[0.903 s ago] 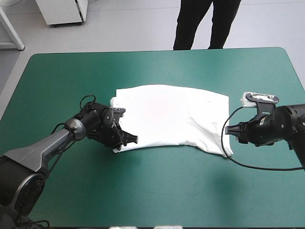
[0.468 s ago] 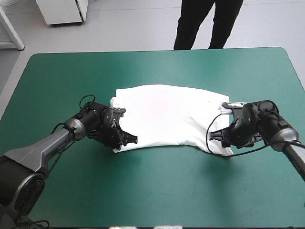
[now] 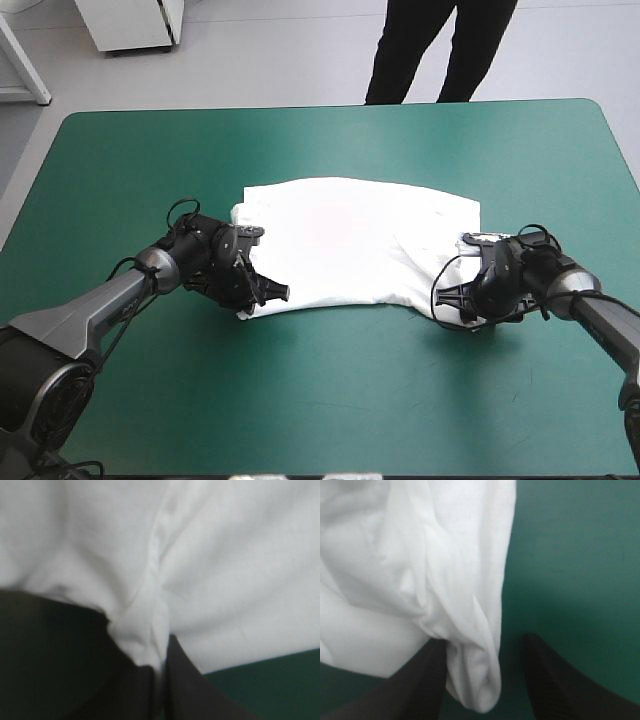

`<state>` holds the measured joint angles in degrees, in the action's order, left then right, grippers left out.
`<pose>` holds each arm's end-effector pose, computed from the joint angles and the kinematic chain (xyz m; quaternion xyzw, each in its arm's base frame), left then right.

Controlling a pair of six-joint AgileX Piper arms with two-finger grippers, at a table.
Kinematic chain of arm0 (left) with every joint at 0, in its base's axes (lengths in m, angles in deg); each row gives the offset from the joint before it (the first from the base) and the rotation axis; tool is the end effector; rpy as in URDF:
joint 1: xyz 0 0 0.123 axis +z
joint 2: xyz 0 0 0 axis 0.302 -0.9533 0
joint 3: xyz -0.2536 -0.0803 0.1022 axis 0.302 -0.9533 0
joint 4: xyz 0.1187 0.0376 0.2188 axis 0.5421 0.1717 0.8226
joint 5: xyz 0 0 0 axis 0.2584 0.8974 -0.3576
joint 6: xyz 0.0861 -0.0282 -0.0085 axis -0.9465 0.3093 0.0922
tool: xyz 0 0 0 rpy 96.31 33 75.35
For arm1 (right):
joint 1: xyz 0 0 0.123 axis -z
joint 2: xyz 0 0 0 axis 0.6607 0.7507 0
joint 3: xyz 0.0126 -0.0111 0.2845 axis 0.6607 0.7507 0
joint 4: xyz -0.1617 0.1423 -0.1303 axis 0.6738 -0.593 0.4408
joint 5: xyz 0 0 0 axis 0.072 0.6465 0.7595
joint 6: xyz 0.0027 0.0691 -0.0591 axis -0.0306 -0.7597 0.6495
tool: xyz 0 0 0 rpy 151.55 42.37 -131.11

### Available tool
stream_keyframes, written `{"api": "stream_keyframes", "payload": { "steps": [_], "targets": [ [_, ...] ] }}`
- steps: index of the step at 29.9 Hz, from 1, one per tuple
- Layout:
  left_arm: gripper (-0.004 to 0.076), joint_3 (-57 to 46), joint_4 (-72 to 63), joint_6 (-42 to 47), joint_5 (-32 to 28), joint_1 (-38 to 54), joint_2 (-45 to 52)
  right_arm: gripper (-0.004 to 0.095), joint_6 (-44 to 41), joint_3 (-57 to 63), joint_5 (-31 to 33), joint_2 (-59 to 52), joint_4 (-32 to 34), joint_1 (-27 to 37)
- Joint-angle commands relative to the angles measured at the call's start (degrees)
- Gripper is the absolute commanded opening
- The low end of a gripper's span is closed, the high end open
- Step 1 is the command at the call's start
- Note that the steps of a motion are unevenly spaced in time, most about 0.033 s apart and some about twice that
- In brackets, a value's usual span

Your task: Fold the cloth

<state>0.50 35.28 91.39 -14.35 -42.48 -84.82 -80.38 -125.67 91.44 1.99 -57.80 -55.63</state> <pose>0.2886 -0.1391 0.2049 0.0816 0.9939 -0.0484 0.0567 0.2659 0.0676 0.2110 0.0091 0.9939 0.0281 0.1065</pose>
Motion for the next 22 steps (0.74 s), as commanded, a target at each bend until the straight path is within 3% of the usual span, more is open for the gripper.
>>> {"api": "stream_keyframes", "payload": {
  "steps": [1, 4, 9, 22],
  "targets": [
    [-0.0006, -0.2, 0.0, 0.0, -0.7, -0.1, 0.1, 0.0465, -0.4, 2.2, -4.6, -1.2, -0.9, 0.0],
    [-0.0006, -0.2, 0.0, 0.0, -0.7, -0.1, 0.1, 0.0375, -1.1, 3.7, -4.6, -1.2, -1.2, 0.0],
    [-0.0006, -0.2, 0.0, 0.0, -0.7, -0.1, 0.1, -0.0015, 1.1, 4.2, -4.2, -1.2, -3.9, 0.0],
    [-0.001, -0.1, 3.2, 0.3, -1.0, 0.0, 11.1, -0.0017, 3.4, -8.7, 4.3, -7.1, -1.3, 0.0]
  ]
}}
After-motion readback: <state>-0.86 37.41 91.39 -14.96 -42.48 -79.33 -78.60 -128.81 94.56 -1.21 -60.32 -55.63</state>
